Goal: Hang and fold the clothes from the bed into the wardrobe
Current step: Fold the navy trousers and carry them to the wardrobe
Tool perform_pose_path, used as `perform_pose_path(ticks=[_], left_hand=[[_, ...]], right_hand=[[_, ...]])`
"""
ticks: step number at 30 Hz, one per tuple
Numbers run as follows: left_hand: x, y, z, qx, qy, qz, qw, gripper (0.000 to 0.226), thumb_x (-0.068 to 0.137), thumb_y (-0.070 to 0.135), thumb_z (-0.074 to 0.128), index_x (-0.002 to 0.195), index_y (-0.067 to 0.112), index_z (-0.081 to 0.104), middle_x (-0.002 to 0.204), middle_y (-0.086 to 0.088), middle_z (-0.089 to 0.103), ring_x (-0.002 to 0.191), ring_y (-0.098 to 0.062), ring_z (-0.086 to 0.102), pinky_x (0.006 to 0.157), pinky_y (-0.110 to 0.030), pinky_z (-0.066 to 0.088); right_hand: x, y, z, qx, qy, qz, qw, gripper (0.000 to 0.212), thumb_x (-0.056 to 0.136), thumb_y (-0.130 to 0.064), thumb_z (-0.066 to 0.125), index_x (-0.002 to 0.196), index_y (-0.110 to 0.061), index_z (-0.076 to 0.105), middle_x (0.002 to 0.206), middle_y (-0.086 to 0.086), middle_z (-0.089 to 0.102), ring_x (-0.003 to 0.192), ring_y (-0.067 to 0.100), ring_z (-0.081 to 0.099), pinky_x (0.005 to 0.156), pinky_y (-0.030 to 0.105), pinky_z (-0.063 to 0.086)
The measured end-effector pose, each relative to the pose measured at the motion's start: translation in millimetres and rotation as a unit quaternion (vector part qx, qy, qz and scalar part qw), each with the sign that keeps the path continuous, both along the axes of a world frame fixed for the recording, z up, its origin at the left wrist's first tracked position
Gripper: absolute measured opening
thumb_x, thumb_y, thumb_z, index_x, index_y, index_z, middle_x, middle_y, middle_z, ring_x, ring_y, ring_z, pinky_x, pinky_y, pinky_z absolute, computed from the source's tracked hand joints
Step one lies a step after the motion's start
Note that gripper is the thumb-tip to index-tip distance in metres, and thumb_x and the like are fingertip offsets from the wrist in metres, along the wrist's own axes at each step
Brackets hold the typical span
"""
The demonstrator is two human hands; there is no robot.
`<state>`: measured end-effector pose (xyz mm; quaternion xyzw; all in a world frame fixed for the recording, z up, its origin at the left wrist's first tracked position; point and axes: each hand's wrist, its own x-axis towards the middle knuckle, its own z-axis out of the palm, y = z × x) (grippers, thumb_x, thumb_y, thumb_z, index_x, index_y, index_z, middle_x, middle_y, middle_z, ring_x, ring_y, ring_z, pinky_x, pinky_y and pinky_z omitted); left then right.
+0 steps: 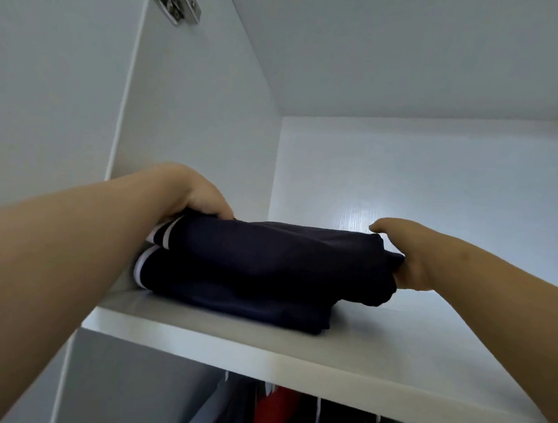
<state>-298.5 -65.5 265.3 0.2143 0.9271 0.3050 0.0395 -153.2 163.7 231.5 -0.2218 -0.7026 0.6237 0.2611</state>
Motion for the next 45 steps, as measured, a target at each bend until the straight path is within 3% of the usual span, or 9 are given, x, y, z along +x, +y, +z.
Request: perform_pose_path(ticks=[5,12,15,19,26,34,39,42,45], left_hand=[[-0.8,0.0,-17.4,0.038,-0.078,0.031,0.996,0.034,0.075,0.038,0.061,0.067,0.008,0.074,0.069,-0.009,0.072,0.059,-0.025,0.067,0.066,-0.027,0.049],[-4.5,-3.2,-19.5,0.094,0.037,-0.021,0.995,0.039,0.083,0.021,0.065,0.120,0.023,0.052,0.117,0.000,0.053,0.094,-0.019,0.058,0.083,-0.027,0.045],[-7.5,-1.5,-15.6,0.179,0.065,-0.074,0.979,0.054,0.080,0.010,0.067,0.125,0.033,0.047,0.126,0.003,0.046,0.091,-0.015,0.055,0.072,-0.024,0.045],[-13.2,0.3,4.9,0.218,0.172,-0.095,0.956,0.052,0.081,0.006,0.066,0.123,0.033,0.050,0.139,0.000,0.043,0.117,-0.022,0.048,0.100,-0.031,0.039],[-32.1,13.8,-2.8,-0.111,0.264,-0.050,0.957,0.042,0.083,0.016,0.065,0.122,0.026,0.054,0.132,0.001,0.051,0.119,-0.019,0.048,0.102,-0.035,0.038],[-29.1,19.7,-2.5,-0.257,0.298,0.016,0.919,0.037,0.093,0.011,0.048,0.128,0.023,0.053,0.139,-0.002,0.046,0.124,-0.021,0.044,0.100,-0.031,0.037],[-8.4,34.0,-5.0,-0.333,0.392,0.055,0.856,0.035,0.095,0.022,0.044,0.128,0.031,0.051,0.141,0.003,0.038,0.127,-0.023,0.039,0.094,-0.033,0.035],[-3.2,35.0,-4.2,-0.176,0.382,0.003,0.907,0.042,0.091,0.005,0.044,0.125,0.026,0.055,0.140,0.001,0.043,0.125,-0.020,0.042,0.096,-0.029,0.034],[6.2,23.7,-14.3,-0.151,0.249,-0.067,0.954,0.032,0.096,0.019,0.041,0.119,0.025,0.061,0.130,0.002,0.055,0.113,-0.016,0.053,0.102,-0.031,0.036]], right_hand=[[3.1,4.1,-8.8,-0.031,-0.064,0.064,0.995,0.016,0.086,-0.020,0.055,0.086,-0.005,0.060,0.069,0.011,0.065,0.057,0.027,0.063,0.041,0.030,0.051],[-0.3,-15.4,-7.3,0.054,-0.078,0.114,0.989,0.008,0.083,-0.015,0.060,0.088,-0.010,0.061,0.057,0.010,0.065,0.045,0.024,0.062,0.040,0.024,0.047],[-2.1,-19.4,-6.4,0.040,0.023,0.074,0.996,0.014,0.081,-0.003,0.057,0.093,-0.012,0.060,0.071,0.012,0.065,0.056,0.026,0.062,0.039,0.025,0.049],[-7.5,-27.6,3.3,0.064,0.233,0.045,0.969,0.027,0.080,0.007,0.055,0.094,-0.015,0.058,0.087,0.007,0.063,0.073,0.021,0.062,0.051,0.026,0.050],[-22.9,-33.4,-5.7,0.054,0.005,0.041,0.998,0.009,0.084,0.001,0.050,0.087,-0.005,0.056,0.069,0.013,0.057,0.047,0.023,0.052,0.032,0.018,0.040],[-20.9,-29.5,-11.4,0.062,-0.003,0.082,0.995,0.009,0.084,0.000,0.053,0.088,-0.006,0.058,0.066,0.011,0.054,0.053,0.020,0.050,0.037,0.019,0.041],[-14.3,-17.9,-11.4,0.269,-0.106,-0.094,0.953,0.065,0.078,-0.036,0.068,0.130,-0.013,0.036,0.121,0.013,0.046,0.100,0.029,0.054,0.074,0.034,0.047],[-12.5,-14.0,-7.7,0.514,-0.063,-0.241,0.821,0.068,0.082,-0.046,0.057,0.140,-0.028,0.025,0.145,0.007,0.024,0.126,0.034,0.033,0.098,0.045,0.030],[-21.8,-27.4,-3.2,0.508,-0.019,-0.104,0.855,0.047,0.088,-0.053,0.042,0.134,-0.043,0.038,0.151,-0.004,0.026,0.135,0.030,0.027,0.107,0.047,0.024]])
